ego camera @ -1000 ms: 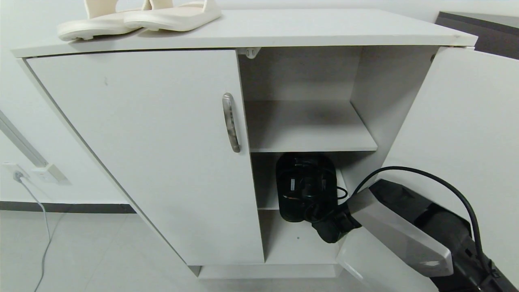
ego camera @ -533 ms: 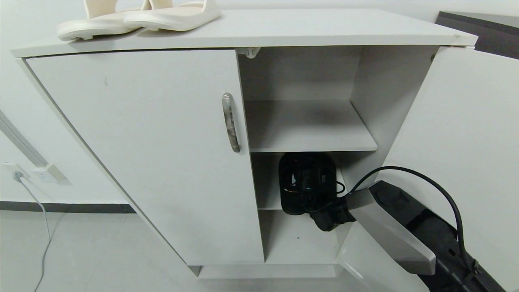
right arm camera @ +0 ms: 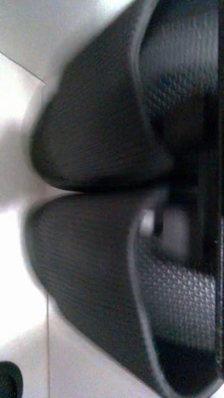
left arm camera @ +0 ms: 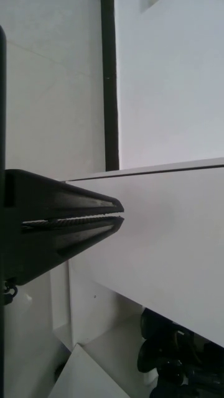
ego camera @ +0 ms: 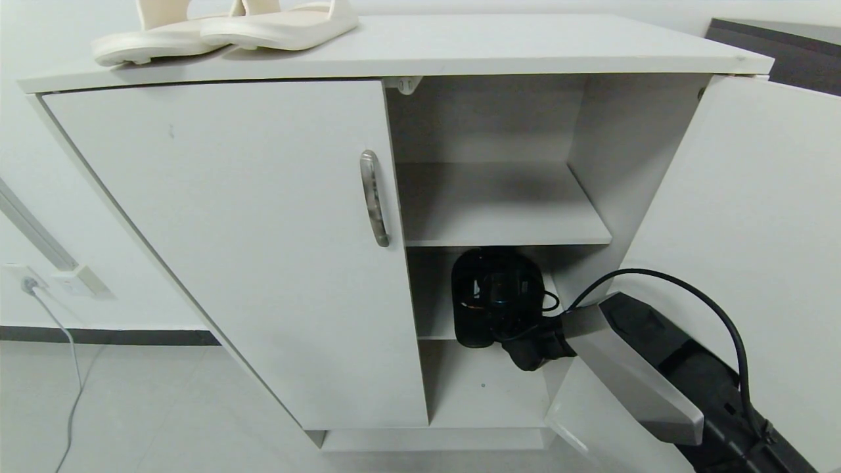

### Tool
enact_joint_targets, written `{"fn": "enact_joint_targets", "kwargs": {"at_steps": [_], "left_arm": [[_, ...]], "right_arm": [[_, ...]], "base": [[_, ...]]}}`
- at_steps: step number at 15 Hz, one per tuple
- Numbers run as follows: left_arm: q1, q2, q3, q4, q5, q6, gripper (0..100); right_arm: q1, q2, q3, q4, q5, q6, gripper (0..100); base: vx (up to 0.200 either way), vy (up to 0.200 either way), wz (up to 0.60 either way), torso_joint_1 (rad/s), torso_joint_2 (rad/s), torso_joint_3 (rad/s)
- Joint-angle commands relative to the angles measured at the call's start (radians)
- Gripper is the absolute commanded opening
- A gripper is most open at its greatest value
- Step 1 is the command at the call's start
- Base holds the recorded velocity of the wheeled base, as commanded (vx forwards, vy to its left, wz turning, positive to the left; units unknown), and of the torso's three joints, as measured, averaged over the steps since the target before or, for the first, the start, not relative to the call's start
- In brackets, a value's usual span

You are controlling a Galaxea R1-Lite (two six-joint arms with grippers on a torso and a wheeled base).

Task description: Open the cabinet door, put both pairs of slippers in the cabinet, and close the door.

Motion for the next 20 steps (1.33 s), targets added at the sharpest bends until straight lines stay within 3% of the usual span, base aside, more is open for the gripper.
{"fn": "enact_joint_targets", "kwargs": {"at_steps": [1, 3, 6, 15, 17, 20], "left_arm": [[0.0, 0.001, 0.0, 0.0, 0.0, 0.0, 0], [0.0, 0.001, 0.0, 0.0, 0.0, 0.0, 0], [0.0, 0.001, 0.0, 0.0, 0.0, 0.0, 0], [0.0, 0.001, 0.0, 0.0, 0.001, 0.001, 0], [0.0, 0.001, 0.0, 0.0, 0.0, 0.003, 0], [0.0, 0.001, 0.0, 0.0, 0.001, 0.003, 0]], "right_arm": [[0.002, -0.002, 0.013, -0.004, 0.0, 0.0, 100], [0.002, -0.006, 0.026, -0.01, 0.0, 0.002, 100], [0.021, -0.1, 0.197, -0.077, -0.001, 0.0, 100], [0.117, -0.497, 0.974, -0.386, 0.011, 0.002, 100], [0.127, -0.529, 1.037, -0.435, 0.017, 0.0, 100], [0.151, -0.534, 1.018, -0.427, 0.022, -0.003, 100]], "base": [[0.0, 0.0, 0.0, 0.0, 0.0, 0.0], [0.0, 0.0, 0.0, 0.0, 0.0, 0.0], [0.0, 0.0, 0.0, 0.0, 0.0, 0.0], [0.0, 0.0, 0.0, 0.0, 0.0, 0.0], [0.0, 0.0, 0.0, 0.0, 0.0, 0.0], [0.0, 0.0, 0.0, 0.0, 0.0, 0.0]]}}
